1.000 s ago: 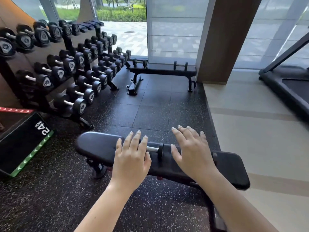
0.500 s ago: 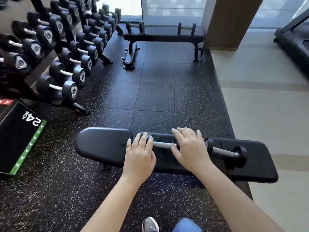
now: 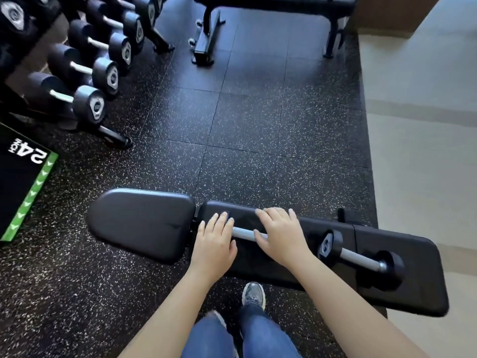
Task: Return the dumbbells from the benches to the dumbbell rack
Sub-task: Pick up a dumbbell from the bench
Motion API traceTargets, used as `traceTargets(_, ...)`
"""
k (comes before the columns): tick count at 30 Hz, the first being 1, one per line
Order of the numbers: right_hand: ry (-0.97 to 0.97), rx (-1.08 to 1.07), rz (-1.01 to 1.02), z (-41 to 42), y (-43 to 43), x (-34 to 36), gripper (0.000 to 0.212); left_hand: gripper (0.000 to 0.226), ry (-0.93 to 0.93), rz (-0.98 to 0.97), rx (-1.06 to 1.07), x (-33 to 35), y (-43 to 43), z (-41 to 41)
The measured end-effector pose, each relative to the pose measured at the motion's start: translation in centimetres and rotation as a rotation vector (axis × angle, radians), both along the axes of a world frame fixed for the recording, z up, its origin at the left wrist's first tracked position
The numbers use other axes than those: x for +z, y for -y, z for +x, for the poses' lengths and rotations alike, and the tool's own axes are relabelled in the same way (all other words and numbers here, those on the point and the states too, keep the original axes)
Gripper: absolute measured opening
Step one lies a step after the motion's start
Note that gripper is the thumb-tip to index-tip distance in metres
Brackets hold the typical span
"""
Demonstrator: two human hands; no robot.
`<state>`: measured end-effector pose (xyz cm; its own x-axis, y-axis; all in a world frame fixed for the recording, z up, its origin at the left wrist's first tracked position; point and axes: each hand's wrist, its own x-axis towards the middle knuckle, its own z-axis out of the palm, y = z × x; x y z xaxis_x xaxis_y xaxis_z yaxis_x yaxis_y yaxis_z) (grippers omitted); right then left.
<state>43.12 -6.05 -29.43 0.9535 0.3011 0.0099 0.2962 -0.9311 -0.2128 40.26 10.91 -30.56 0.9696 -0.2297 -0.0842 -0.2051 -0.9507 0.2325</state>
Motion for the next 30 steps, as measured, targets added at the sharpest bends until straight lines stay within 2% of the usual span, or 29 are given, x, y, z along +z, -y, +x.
traceTargets(3, -0.072, 0.003, -0.003, 1.2, -0.4, -3.4, 0.037, 0.045, -0.024, 0.007, -0.045, -2.9, 0.0, 1.6)
traceTargets(6, -0.183, 0.012, -0.015, 2.3, -0.7, -6.9, 0.043, 0.053, -0.055, 0.021, -0.085, -6.0, 0.0, 3.6)
traceTargets(8, -0.251, 0.002, -0.039, 2.8, -0.4, -9.4, 0.038, 0.054, -0.074, 0.021, -0.106, -8.3, -0.1, 4.9)
traceTargets(12, -0.317, -0.027, -0.033, 3.6, -0.1, -13.7, 0.043, 0.056, -0.097, 0.022, -0.156, -12.6, -0.2, 6.7)
traceTargets(18, -0.448, 0.003, 0.067, 3.5, -1.7, -18.5, 0.045, 0.059, -0.095, -0.007, -0.178, -17.5, -1.6, 6.9)
traceTargets(23, -0.625, 0.007, 0.128, 3.3, -1.9, -21.6, 0.050, 0.057, -0.118, -0.070, -0.188, -19.8, -3.5, 6.1)
traceTargets(27, -0.661, 0.028, 0.161, 3.4, -2.6, -22.9, 0.050, 0.061, -0.124, -0.132, -0.164, -20.6, -3.9, 6.1)
traceTargets(30, -0.693, 0.015, 0.165, 3.8, -2.6, -23.5, 0.051, 0.051, -0.124, -0.184, -0.141, -21.1, -3.9, 5.9)
